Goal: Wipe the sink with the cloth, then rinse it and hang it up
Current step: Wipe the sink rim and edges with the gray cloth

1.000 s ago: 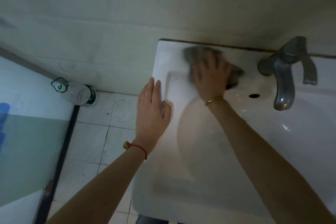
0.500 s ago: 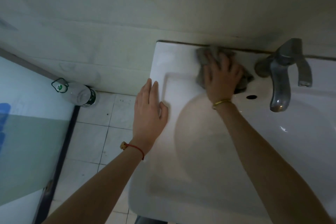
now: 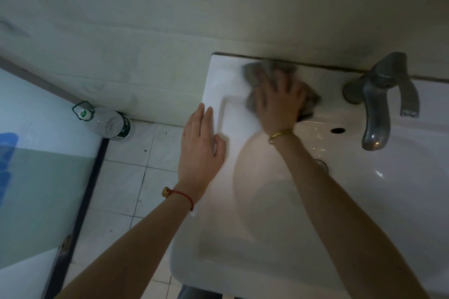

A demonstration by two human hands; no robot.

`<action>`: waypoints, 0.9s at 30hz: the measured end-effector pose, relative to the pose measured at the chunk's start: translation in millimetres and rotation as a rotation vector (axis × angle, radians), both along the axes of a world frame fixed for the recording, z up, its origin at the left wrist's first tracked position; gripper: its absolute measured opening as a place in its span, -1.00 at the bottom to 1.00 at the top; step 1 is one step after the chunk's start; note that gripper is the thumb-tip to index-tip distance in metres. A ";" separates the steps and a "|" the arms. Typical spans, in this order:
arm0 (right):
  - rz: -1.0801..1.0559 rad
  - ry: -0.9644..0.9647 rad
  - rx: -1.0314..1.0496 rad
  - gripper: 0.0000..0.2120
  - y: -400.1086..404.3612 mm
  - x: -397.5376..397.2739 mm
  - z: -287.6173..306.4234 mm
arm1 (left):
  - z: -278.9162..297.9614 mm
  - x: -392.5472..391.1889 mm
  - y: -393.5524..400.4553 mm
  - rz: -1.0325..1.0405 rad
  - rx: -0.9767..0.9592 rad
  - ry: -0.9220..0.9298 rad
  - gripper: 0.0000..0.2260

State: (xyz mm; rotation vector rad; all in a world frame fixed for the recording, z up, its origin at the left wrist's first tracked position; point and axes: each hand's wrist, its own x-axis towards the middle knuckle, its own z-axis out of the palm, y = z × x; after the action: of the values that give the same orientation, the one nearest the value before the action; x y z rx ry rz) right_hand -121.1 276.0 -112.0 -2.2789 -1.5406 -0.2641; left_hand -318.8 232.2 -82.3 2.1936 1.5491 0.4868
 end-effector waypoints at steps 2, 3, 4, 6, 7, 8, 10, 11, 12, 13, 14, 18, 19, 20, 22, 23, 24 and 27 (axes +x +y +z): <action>0.216 -0.018 -0.046 -0.58 14.8 -34.6 1.8 | -0.8 -0.2 0.8 0.003 0.004 0.005 -0.49; 0.295 -0.024 -0.068 -0.56 19.1 -38.0 4.3 | -1.1 -0.6 1.2 0.003 0.005 0.011 -0.49; 0.353 -0.035 -0.090 -0.56 20.6 -32.2 4.9 | -1.1 -1.2 1.8 0.002 0.006 0.014 -0.49; 0.396 -0.113 -0.104 -0.56 10.0 -4.4 -1.3 | -0.8 -2.5 2.0 0.000 0.010 0.010 -0.49; 0.359 -0.137 -0.113 -0.55 -0.2 16.7 -4.3 | -0.4 -2.9 2.0 -0.002 0.008 0.005 -0.49; 0.291 -0.142 -0.125 -0.53 -11.7 41.0 -6.8 | 0.3 -2.8 1.8 -0.005 0.005 -0.004 -0.49; 0.103 -0.083 -0.070 -0.56 -32.4 75.0 -7.1 | 1.2 -2.0 1.4 -0.007 -0.008 -0.020 -0.49; -0.020 -0.048 -0.029 -0.60 -34.3 74.4 -7.5 | 1.0 -1.7 1.6 -0.008 -0.010 -0.023 -0.49; -0.159 -0.002 -0.001 -0.63 -29.2 62.7 -6.1 | 0.3 -1.4 2.0 -0.006 -0.007 -0.026 -0.49; -0.264 0.048 0.020 -0.65 -19.8 43.8 -3.7 | -0.4 -1.0 1.9 -0.005 -0.004 -0.028 -0.49; -0.285 0.082 0.036 -0.66 -9.4 21.5 -0.4 | -1.1 -0.6 1.4 -0.006 -0.003 -0.029 -0.49; 0.279 -0.017 -0.099 -0.58 13.4 -37.0 0.9 | -2.4 -2.9 2.3 -0.001 -0.011 -0.013 -0.49; 0.392 -0.075 -0.143 -0.54 14.3 -26.4 2.3 | -2.2 -3.4 2.8 -0.001 -0.013 -0.013 -0.49; 0.458 -0.144 -0.175 -0.53 11.4 -11.0 2.1 | -2.1 -3.7 2.8 -0.001 -0.017 -0.015 -0.49; 0.410 -0.198 -0.159 -0.53 -8.2 32.1 -3.5 | -1.0 -3.7 2.3 -0.001 -0.019 -0.019 -0.49; 0.306 -0.173 -0.112 -0.54 -21.6 56.5 -5.5 | -0.6 -3.3 2.1 -0.002 -0.021 -0.021 -0.49; 0.183 -0.129 -0.059 -0.56 -34.8 77.7 -5.3 | -0.3 -3.1 2.1 -0.002 -0.023 -0.023 -0.49; -0.190 -0.047 0.035 -0.57 -39.4 77.2 -7.1 | -0.4 -1.8 1.8 0.000 -0.017 -0.033 -0.49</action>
State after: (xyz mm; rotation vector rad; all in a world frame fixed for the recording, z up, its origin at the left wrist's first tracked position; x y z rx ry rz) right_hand -43.9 236.6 -119.2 -2.4098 -1.3305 -0.3945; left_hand -320.6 234.0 -82.7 2.1614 1.5306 0.5055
